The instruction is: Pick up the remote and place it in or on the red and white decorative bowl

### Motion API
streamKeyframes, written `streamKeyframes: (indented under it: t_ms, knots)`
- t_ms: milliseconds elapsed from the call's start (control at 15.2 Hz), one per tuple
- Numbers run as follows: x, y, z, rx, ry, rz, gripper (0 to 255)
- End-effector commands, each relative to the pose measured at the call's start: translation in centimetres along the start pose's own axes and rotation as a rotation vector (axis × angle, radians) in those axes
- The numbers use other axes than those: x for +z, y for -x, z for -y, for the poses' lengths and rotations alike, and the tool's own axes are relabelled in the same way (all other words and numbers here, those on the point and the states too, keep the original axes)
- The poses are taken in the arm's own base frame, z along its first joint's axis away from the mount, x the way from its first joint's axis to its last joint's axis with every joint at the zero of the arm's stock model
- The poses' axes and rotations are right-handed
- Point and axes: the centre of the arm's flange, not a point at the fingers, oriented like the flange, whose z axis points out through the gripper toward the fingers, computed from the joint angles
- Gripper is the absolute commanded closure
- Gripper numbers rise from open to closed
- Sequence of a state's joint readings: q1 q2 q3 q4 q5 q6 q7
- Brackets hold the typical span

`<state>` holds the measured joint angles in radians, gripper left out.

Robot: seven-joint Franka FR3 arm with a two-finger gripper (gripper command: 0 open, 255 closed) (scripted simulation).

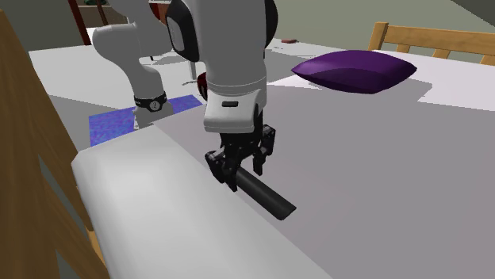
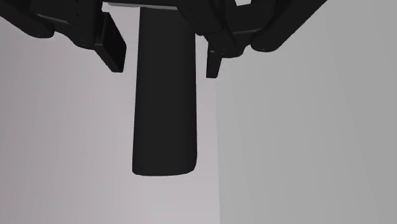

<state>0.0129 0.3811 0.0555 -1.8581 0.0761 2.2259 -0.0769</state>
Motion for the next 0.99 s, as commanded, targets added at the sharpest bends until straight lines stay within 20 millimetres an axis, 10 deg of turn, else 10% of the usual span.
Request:
streamKeyframes:
  t_ms: [0, 924]
  knots:
    - [0.0, 0.0, 0.0, 0.0, 0.0, 0.0, 255]
    - [-3.2, 0.0, 0.3, 0.0, 0.0, 0.0, 255]
